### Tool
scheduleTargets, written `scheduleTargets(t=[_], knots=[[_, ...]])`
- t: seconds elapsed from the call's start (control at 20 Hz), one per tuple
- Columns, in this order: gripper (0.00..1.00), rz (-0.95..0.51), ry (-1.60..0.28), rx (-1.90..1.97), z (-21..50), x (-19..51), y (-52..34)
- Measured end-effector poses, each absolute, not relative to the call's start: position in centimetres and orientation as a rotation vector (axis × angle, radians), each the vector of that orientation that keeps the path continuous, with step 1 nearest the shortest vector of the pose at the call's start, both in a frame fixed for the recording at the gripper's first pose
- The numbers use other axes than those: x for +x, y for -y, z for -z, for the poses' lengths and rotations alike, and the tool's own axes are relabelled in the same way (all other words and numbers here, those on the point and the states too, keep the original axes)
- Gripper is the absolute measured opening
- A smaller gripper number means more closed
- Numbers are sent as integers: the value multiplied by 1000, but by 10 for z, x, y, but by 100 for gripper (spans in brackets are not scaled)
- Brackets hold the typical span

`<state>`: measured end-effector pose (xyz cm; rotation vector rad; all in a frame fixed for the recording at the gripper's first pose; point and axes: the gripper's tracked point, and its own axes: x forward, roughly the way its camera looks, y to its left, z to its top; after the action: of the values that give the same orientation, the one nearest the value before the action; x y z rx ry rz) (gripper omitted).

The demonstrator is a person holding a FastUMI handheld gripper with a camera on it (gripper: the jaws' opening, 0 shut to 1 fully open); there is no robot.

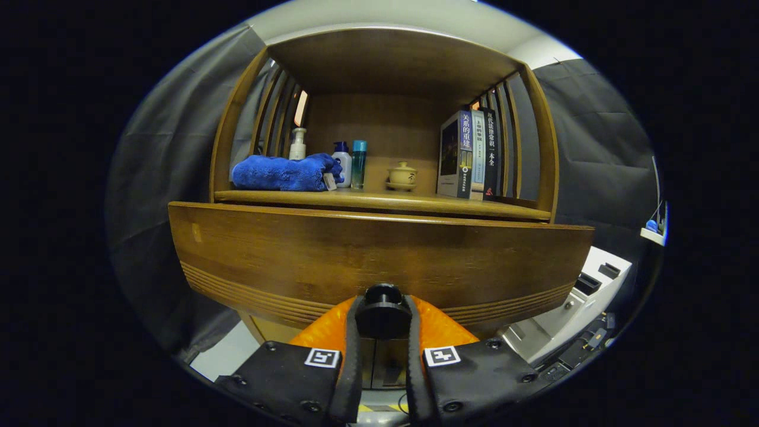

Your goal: Pull open the drawer, take out the items inside it, and place them on the countertop above the cabinet.

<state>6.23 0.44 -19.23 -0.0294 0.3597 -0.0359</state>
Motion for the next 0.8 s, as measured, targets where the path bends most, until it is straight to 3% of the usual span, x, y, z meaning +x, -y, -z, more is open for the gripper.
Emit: scheduleTargets(t=[0.8], knots=[[38,82,-505,-62,187,-32,-7]])
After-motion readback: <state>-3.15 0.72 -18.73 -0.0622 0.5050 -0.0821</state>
